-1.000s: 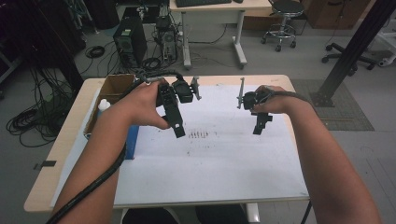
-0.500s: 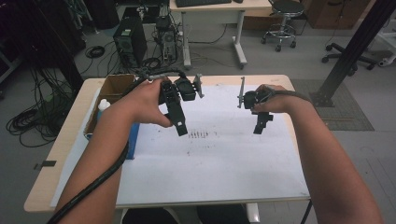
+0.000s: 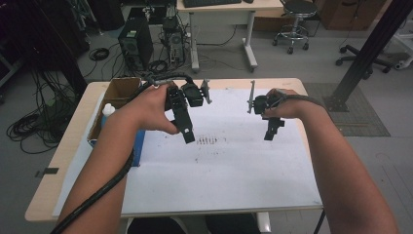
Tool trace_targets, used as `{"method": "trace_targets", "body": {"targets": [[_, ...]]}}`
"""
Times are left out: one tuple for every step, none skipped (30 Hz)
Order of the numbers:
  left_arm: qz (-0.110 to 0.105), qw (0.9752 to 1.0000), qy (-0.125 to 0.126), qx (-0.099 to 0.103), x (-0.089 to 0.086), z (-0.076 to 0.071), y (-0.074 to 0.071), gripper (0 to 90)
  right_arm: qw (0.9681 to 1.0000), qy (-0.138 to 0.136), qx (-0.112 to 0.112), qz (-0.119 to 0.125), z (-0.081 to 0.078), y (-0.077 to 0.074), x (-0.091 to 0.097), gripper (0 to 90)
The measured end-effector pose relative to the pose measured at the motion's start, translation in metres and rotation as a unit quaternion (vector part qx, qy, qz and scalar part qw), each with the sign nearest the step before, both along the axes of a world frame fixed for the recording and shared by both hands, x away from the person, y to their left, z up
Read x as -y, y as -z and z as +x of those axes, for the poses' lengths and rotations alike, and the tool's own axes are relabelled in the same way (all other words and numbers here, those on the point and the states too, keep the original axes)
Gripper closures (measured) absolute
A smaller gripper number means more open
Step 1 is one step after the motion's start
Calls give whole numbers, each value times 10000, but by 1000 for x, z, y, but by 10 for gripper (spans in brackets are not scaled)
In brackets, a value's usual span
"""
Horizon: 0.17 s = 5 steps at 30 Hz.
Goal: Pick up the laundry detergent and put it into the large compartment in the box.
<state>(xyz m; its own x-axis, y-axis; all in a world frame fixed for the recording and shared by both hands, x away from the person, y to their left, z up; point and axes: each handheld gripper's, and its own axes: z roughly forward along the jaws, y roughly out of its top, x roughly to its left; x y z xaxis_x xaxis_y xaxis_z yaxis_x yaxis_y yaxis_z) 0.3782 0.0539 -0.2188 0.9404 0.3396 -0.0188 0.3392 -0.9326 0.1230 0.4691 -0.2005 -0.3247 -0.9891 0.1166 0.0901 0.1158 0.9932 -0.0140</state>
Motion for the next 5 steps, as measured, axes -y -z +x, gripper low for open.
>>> {"method": "trace_targets", "body": {"targets": [[2,10000,21,3,0,0,0,2,10000,-12,4,3,0,0,0,57],[-12,10000,7,-9,1,0,0,2,10000,-8,17,9,-1,-1,0,57],[-28,10000,12,2,1,0,1,2,10000,-9,34,28,-1,-1,0,56],[-41,10000,16,5,2,0,1,2,10000,-4,36,61,-2,-1,0,56],[-57,10000,38,13,3,1,2,2,9999,-9,45,98,-2,-1,0,55]]}}
